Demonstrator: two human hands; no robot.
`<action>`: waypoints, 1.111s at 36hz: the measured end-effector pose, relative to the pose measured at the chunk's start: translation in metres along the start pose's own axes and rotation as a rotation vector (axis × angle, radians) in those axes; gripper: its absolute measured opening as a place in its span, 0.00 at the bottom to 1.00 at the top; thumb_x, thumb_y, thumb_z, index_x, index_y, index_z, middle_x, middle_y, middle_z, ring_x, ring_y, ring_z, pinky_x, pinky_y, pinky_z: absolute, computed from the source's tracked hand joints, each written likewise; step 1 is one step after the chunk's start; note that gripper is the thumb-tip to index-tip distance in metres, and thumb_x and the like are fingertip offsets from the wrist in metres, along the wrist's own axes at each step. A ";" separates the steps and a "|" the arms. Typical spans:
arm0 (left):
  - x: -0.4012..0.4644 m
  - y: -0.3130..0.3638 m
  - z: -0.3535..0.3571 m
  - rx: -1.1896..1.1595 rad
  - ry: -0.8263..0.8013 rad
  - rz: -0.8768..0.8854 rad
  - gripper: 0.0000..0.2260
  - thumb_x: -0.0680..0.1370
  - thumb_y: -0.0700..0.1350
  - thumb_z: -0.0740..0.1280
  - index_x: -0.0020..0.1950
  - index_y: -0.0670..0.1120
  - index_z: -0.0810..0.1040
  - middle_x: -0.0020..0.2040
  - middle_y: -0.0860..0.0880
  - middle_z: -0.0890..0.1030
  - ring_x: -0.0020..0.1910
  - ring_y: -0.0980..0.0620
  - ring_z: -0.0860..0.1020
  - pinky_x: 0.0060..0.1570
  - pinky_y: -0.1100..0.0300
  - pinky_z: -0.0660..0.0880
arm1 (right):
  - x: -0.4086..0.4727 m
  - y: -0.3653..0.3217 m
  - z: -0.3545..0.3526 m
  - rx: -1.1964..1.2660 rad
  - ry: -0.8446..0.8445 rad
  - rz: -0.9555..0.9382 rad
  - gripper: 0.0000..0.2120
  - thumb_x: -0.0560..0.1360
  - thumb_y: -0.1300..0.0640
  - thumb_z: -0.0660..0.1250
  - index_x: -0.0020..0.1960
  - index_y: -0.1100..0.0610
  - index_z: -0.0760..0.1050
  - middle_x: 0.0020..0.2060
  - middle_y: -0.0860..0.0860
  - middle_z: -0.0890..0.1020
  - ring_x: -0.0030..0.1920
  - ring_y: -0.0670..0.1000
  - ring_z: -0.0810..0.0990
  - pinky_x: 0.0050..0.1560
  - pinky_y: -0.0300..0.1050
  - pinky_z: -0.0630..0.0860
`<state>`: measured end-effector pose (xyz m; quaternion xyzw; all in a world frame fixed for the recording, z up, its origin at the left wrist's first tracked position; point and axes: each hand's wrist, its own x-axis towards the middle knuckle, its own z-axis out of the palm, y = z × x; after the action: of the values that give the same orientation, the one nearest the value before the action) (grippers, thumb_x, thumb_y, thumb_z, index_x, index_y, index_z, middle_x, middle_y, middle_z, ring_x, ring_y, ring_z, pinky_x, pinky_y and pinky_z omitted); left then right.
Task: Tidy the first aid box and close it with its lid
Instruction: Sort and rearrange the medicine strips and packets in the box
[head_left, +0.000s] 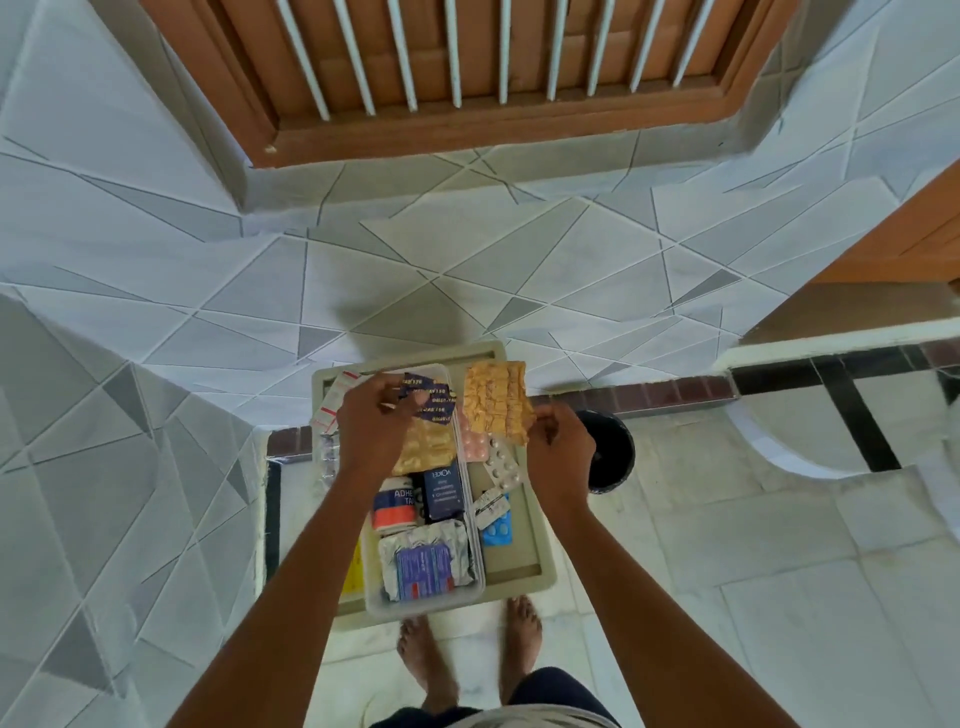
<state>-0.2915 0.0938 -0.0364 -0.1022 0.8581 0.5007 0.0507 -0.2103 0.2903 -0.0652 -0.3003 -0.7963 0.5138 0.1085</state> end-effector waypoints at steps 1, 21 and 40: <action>-0.013 -0.007 -0.009 -0.020 -0.003 -0.009 0.09 0.73 0.45 0.77 0.51 0.51 0.82 0.43 0.50 0.85 0.40 0.46 0.85 0.37 0.59 0.79 | -0.011 -0.002 -0.001 0.017 -0.003 -0.005 0.13 0.75 0.70 0.62 0.41 0.53 0.78 0.35 0.48 0.82 0.34 0.44 0.79 0.35 0.37 0.75; -0.096 -0.090 -0.101 0.201 0.055 -0.004 0.10 0.81 0.39 0.65 0.59 0.42 0.83 0.56 0.44 0.84 0.52 0.51 0.79 0.56 0.61 0.71 | -0.102 0.003 0.008 -0.376 -0.491 -0.444 0.12 0.73 0.73 0.64 0.47 0.60 0.82 0.42 0.55 0.78 0.41 0.54 0.77 0.43 0.49 0.74; -0.119 -0.093 -0.085 0.123 -0.085 0.100 0.05 0.76 0.40 0.73 0.46 0.50 0.84 0.40 0.54 0.84 0.41 0.56 0.82 0.42 0.69 0.74 | -0.106 -0.010 0.040 -0.861 -0.521 -0.694 0.14 0.61 0.74 0.72 0.43 0.61 0.80 0.39 0.54 0.79 0.43 0.56 0.78 0.35 0.47 0.77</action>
<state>-0.1536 -0.0098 -0.0513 -0.0344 0.8883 0.4528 0.0680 -0.1485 0.1947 -0.0604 0.0952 -0.9842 0.1371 -0.0598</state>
